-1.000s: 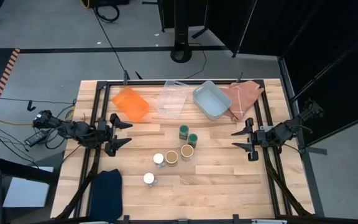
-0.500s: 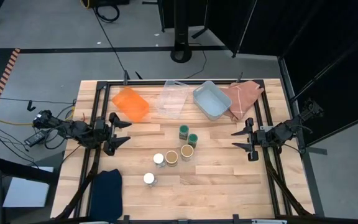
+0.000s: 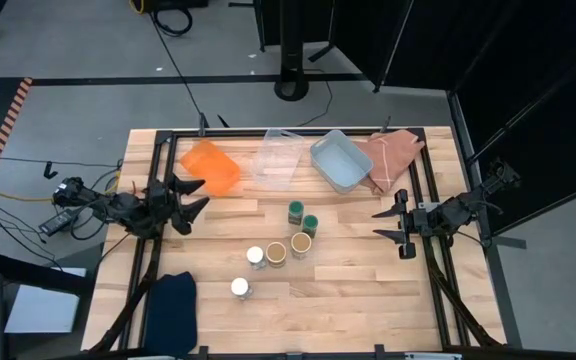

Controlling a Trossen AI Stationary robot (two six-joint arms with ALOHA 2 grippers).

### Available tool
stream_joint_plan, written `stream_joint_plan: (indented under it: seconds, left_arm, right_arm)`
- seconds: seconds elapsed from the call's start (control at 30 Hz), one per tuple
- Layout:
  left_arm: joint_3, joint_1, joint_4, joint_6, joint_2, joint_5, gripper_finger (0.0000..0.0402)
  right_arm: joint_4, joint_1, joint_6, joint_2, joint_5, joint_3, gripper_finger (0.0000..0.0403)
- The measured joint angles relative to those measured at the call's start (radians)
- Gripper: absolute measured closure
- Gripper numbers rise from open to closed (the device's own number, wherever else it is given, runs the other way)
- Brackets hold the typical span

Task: Sort spices by type
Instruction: Put the top white seasoning bottle into the transparent bin

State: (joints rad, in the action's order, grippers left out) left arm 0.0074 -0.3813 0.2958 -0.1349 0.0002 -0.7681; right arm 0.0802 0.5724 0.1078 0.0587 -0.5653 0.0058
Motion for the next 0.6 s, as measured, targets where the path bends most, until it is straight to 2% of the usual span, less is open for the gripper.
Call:
stream_joint_plan:
  seconds: [0.33,0.6]
  left_arm:
    - [0.0,0.001,0.013,0.0,0.0,-0.007,0.0074]
    - [0.0,0.001,0.148,0.0,0.0,-0.016,0.0074]
  right_arm:
    - [0.0,0.0,0.0,0.0,0.0,0.0,0.0213]
    - [0.0,0.0,0.0,0.0,0.0,0.0,0.0213]
